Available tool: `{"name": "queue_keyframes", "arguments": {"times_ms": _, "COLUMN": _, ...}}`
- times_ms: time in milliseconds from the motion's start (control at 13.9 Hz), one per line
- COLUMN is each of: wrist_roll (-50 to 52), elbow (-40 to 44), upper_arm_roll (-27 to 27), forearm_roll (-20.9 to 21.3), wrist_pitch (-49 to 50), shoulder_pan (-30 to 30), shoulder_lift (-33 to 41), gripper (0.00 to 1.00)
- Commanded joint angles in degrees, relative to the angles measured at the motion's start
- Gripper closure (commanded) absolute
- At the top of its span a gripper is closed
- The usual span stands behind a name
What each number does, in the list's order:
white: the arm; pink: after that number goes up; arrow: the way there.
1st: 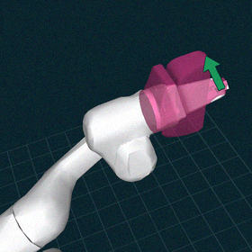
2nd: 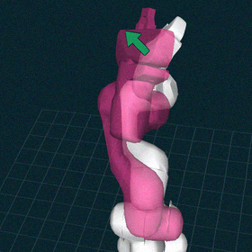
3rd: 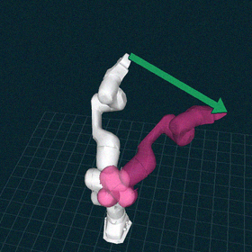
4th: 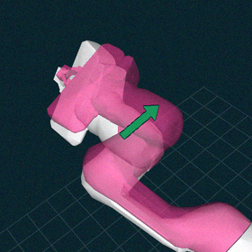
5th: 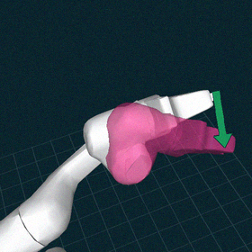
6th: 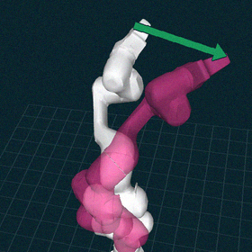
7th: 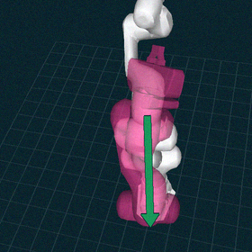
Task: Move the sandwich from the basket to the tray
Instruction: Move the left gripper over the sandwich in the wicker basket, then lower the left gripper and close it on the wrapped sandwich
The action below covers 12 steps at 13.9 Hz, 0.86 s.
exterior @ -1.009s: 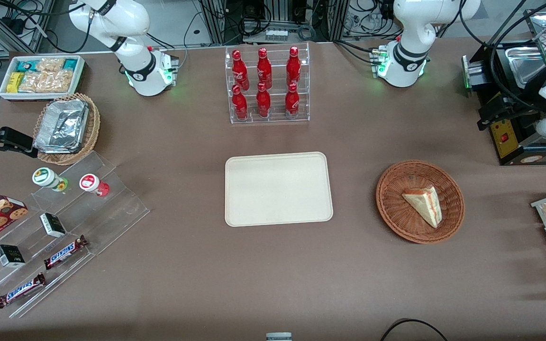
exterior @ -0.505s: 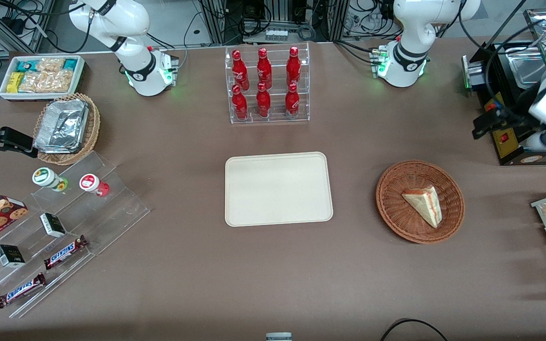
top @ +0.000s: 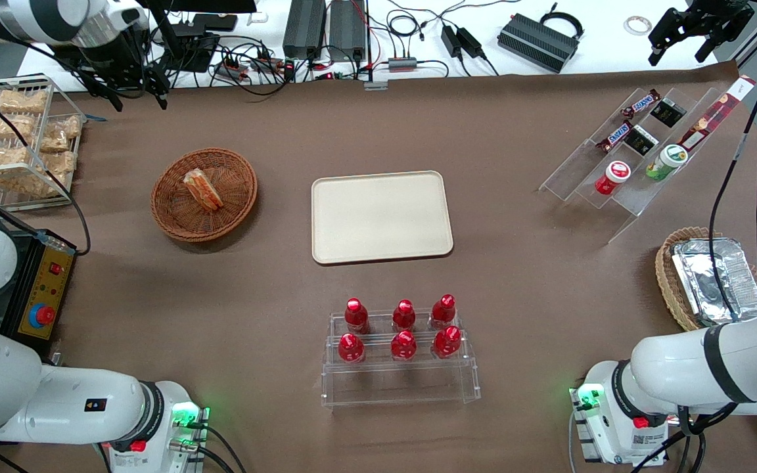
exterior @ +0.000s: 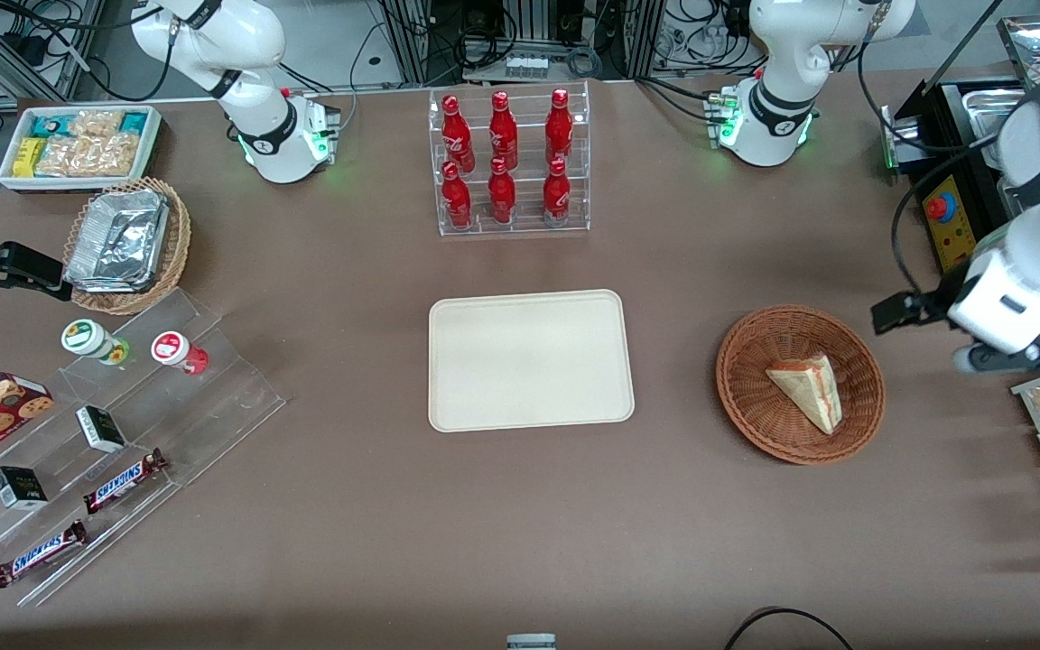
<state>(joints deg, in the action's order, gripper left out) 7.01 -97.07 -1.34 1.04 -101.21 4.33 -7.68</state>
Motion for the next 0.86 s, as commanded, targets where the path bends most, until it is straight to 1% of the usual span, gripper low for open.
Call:
{"name": "queue_keyframes", "arguments": {"times_ms": 0, "wrist_roll": 3.0, "elbow": -6.1, "upper_arm_roll": -0.2, "forearm_roll": 0.8, "wrist_pitch": -6.3, "shoulder_pan": 0.4, "shoulder_lift": 0.7, "gripper": 0.0}}
{"name": "queue_keyframes", "arguments": {"times_ms": 72, "wrist_roll": 4.5, "elbow": -8.2, "upper_arm_roll": -0.3, "forearm_roll": 0.5, "wrist_pitch": -9.7, "shoulder_pan": 0.7, "shoulder_lift": 0.7, "gripper": 0.0}}
{"name": "queue_keyframes", "arguments": {"times_ms": 288, "wrist_roll": 14.8, "elbow": -15.7, "upper_arm_roll": -0.1, "forearm_roll": 0.9, "wrist_pitch": -19.1, "shoulder_pan": 0.9, "shoulder_lift": 0.6, "gripper": 0.0}}
{"name": "queue_keyframes", "arguments": {"times_ms": 577, "wrist_roll": 18.7, "elbow": -24.4, "upper_arm_roll": -0.1, "forearm_roll": 0.9, "wrist_pitch": -30.9, "shoulder_pan": 0.9, "shoulder_lift": 0.2, "gripper": 0.0}}
{"name": "queue_keyframes", "arguments": {"times_ms": 793, "wrist_roll": 18.9, "elbow": -26.5, "upper_arm_roll": -0.1, "forearm_roll": 0.9, "wrist_pitch": -34.0, "shoulder_pan": 0.9, "shoulder_lift": -1.7, "gripper": 0.0}}
